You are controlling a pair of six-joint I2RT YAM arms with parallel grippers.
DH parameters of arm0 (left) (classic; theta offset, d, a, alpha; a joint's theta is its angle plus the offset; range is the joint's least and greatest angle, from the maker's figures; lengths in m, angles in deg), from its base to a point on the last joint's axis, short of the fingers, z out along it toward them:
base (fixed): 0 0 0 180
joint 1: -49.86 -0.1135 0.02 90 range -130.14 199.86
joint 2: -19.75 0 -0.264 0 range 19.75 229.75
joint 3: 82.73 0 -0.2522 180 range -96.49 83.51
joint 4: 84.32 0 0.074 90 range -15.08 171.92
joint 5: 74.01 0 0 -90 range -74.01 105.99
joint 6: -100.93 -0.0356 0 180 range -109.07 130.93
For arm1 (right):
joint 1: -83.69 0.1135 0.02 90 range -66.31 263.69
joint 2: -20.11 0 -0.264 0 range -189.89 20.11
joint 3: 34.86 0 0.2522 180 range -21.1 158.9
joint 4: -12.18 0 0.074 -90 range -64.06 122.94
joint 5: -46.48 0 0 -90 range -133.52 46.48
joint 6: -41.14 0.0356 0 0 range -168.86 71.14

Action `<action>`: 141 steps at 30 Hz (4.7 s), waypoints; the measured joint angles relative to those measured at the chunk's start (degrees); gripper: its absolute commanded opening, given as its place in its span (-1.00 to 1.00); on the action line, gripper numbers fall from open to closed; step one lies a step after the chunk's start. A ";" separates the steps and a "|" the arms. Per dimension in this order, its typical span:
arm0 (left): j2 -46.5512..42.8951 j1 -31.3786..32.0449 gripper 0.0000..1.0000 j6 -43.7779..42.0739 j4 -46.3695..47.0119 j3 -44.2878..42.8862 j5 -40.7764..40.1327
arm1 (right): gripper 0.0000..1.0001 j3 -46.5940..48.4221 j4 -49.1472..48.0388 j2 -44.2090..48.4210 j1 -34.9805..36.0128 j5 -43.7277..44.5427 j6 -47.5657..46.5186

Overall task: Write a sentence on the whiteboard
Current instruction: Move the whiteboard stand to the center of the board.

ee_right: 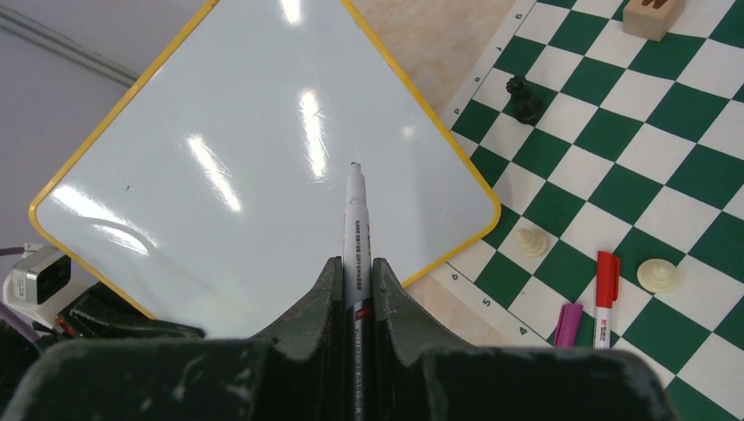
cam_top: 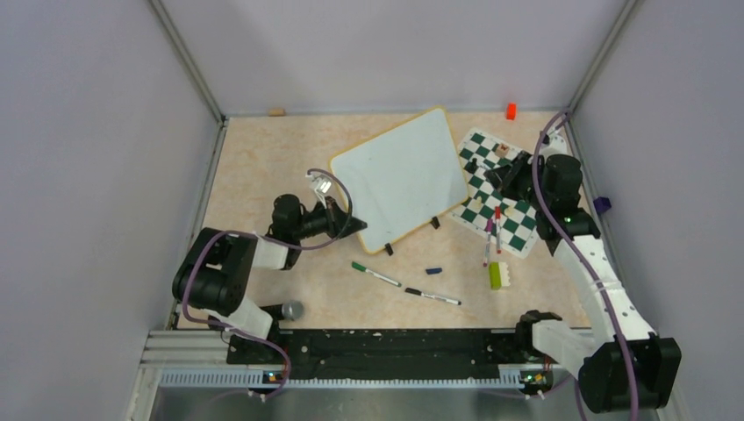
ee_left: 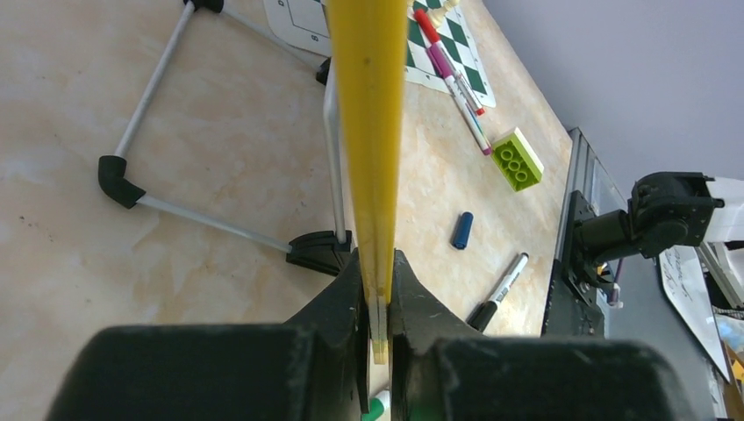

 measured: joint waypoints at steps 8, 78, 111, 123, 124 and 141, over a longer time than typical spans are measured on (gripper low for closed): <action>-0.74 -2.54 -1.00 6.97 11.80 6.40 2.38 | -1.00 0.00 1.51 1.53 0.00 -0.39 0.04; -11.39 -6.25 -0.04 -0.52 -8.00 7.06 -3.98 | -1.00 0.00 3.65 2.69 0.02 -7.41 0.26; 5.95 -0.57 -0.73 -3.78 -6.45 -10.78 9.51 | -1.00 0.09 4.96 4.09 0.02 -9.29 0.15; 5.40 -0.83 0.46 -0.20 -5.95 -6.62 9.84 | -1.00 0.50 7.72 7.02 0.02 -8.85 0.15; 4.22 -0.90 0.47 -0.55 -6.27 -6.12 9.18 | -1.00 0.50 7.96 7.26 0.02 -8.76 0.15; -15.10 -1.05 0.72 -0.35 -5.51 7.54 -5.38 | -1.00 0.42 12.55 15.47 0.02 -6.73 -1.42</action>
